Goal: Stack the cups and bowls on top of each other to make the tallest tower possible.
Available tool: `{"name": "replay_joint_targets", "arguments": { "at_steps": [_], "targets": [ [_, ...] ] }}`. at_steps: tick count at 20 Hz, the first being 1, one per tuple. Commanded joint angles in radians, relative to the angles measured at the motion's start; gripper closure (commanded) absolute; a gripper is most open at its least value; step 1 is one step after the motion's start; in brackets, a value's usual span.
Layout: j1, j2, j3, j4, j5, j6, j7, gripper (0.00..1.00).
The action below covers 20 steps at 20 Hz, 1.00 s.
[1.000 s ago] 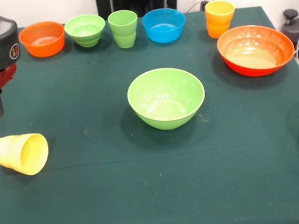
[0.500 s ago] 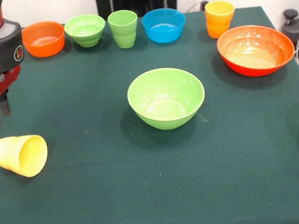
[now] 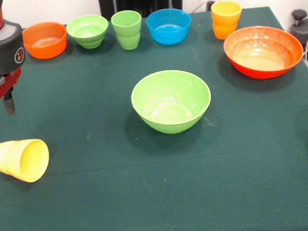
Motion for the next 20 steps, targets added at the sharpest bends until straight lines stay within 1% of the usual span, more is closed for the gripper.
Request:
{"name": "replay_joint_targets", "arguments": {
  "at_steps": [1,2,3,6,10,12,16,19,20],
  "targets": [
    [-0.017,0.052,0.131,-0.045,-0.044,0.033,0.037,0.00],
    [-0.019,0.056,0.132,-0.052,-0.045,0.029,0.035,0.00],
    [-0.019,0.075,0.113,-0.084,-0.042,0.045,0.062,0.00],
    [-0.022,0.129,0.079,-0.161,-0.046,0.062,0.091,0.00],
    [-0.021,0.180,0.035,-0.230,-0.047,0.085,0.122,0.00],
    [-0.025,0.196,0.032,-0.248,-0.044,0.086,0.120,0.00],
    [-0.025,0.204,0.038,-0.251,-0.036,0.082,0.118,0.00],
    [-0.011,0.190,0.047,-0.223,-0.027,0.067,0.127,0.00],
    [-0.008,0.185,0.044,-0.221,-0.027,0.077,0.130,0.00]
  ]
}}
